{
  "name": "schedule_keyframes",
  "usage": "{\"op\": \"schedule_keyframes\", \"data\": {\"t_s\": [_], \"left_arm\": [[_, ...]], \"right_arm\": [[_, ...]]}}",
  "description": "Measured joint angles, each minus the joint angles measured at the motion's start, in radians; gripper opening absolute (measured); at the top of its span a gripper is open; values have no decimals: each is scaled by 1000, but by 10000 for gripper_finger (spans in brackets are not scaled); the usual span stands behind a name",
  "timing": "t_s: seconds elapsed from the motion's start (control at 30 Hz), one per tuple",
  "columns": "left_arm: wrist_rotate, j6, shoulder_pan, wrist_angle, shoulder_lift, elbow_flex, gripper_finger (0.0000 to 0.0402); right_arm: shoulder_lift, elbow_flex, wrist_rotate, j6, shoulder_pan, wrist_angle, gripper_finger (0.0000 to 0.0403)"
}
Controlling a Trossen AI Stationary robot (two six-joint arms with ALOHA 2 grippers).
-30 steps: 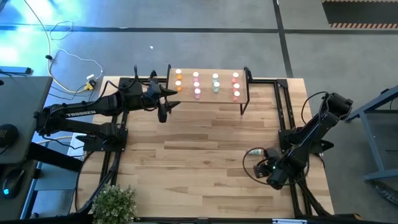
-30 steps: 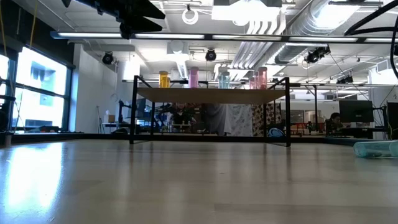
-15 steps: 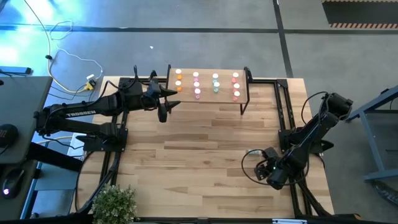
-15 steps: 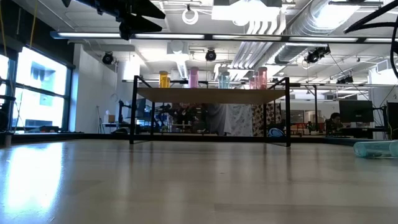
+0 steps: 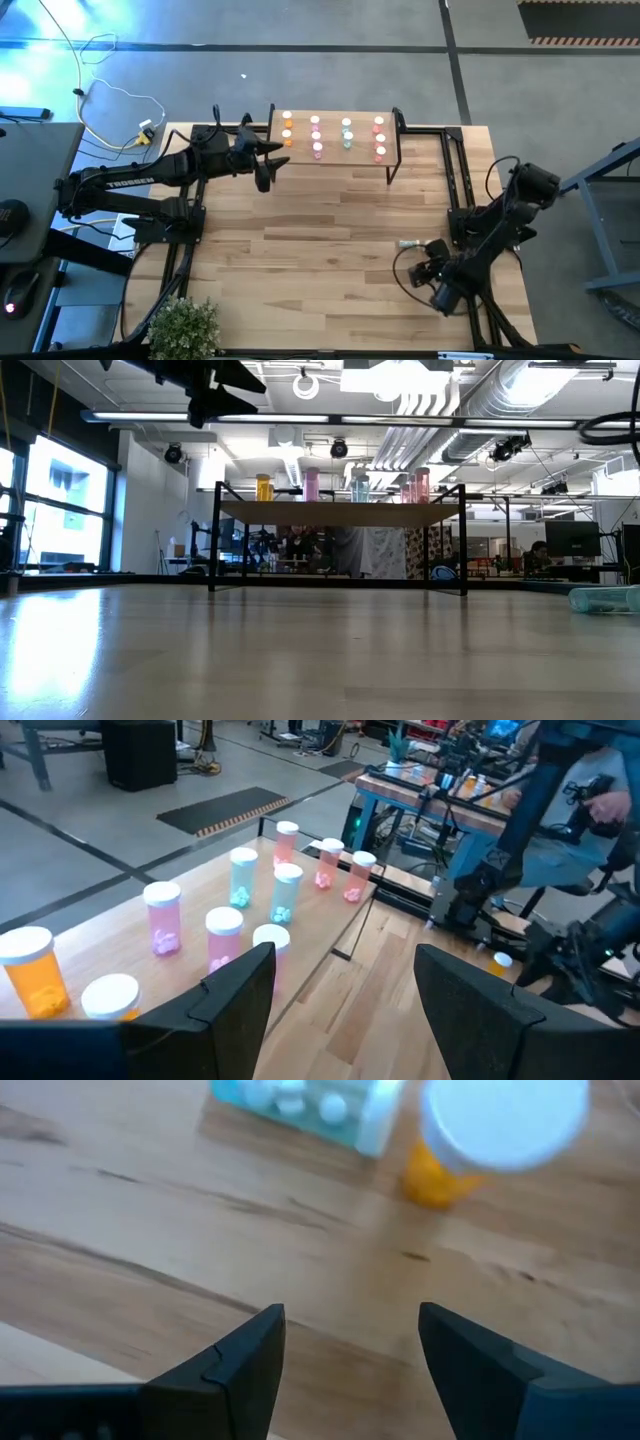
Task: Pick and place medicine bottles onto shelf by color
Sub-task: Put the orange medicine bottle on the shelf aligned with the other orange medicine bottles
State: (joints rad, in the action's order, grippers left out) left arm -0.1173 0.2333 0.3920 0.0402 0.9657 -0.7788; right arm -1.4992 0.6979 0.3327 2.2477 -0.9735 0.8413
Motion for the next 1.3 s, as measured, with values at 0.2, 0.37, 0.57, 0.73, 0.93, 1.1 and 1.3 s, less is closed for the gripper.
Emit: {"op": "schedule_keyframes", "data": {"t_s": [0.2,0.37,0.57,0.73,0.93,1.1,1.3], "left_arm": [[-3,0,0,0,0,0,232],[-1,-16,0,0,0,0,232],[1,-68,-1,-7,0,0,232],[2,-69,-9,-44,0,0,232],[4,-71,-16,-96,0,0,232],[4,-72,-16,-112,0,0,232],[3,-72,-16,-114,0,0,232]], "right_arm": [[-18,0,61,48,-91,8,222],[-18,0,174,42,-122,65,222],[-18,0,117,40,-127,168,222],[-18,0,114,29,-127,218,222],[-18,0,134,21,-102,277,222],[-18,0,146,19,-91,272,222],[-50,0,146,21,-73,272,222]]}}
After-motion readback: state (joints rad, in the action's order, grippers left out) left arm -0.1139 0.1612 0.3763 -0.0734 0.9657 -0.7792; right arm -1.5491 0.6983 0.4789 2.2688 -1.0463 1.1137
